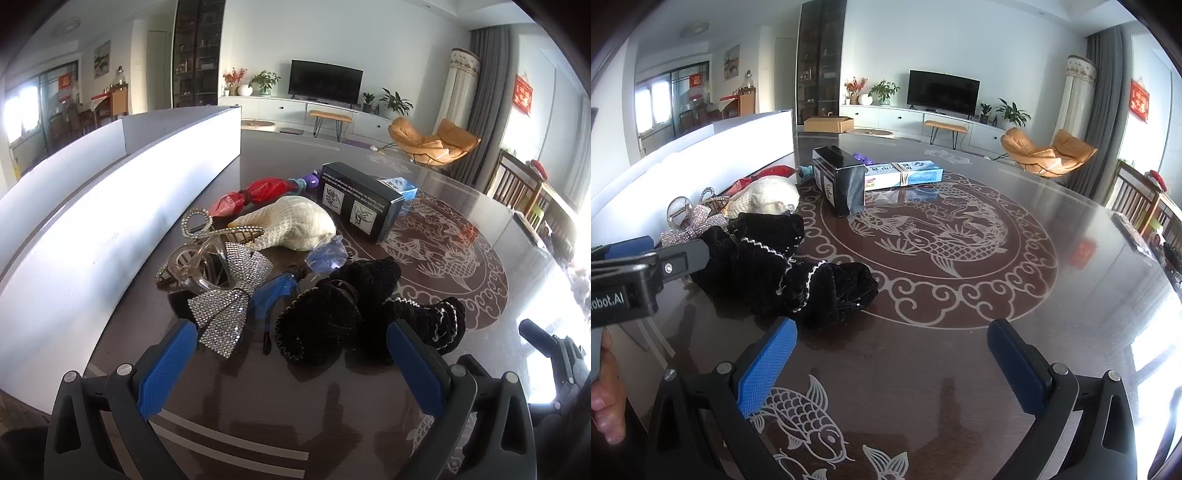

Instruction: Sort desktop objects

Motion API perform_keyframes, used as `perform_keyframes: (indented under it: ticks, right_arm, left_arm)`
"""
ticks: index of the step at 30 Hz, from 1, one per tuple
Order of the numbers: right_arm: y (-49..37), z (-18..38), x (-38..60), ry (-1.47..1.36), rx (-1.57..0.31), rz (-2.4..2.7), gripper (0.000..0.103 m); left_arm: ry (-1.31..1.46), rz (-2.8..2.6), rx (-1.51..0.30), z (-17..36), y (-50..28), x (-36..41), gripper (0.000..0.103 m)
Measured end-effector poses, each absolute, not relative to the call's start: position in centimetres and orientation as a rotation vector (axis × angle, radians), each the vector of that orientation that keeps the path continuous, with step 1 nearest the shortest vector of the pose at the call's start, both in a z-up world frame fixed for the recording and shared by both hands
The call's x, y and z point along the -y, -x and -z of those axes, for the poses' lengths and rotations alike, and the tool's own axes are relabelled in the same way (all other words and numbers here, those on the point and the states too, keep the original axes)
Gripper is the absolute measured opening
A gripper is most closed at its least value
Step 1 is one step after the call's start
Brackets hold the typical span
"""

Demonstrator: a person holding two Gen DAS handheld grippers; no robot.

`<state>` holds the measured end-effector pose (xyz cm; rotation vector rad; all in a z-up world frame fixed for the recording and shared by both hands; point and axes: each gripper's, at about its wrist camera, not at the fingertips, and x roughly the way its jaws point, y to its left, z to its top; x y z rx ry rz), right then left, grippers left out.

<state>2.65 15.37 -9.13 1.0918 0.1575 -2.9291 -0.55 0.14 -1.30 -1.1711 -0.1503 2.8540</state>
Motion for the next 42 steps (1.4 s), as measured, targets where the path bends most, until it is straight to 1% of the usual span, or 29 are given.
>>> perform_keyframes:
  ticks: [17, 42]
  right_arm:
    - [-2.74, 8.84, -15.89, -1.081, -0.096, 2.922, 0.103]
    - [-2.58, 8.98, -15.98, -1.092, -0.091, 2.893, 0.103]
  left_arm:
    - [1.202, -2.848, 0.112, 1.64, 0.67, -0.52, 0.103]
    - [1.217, -2.854, 0.142, 1.79, 0.61, -0.07, 0.103]
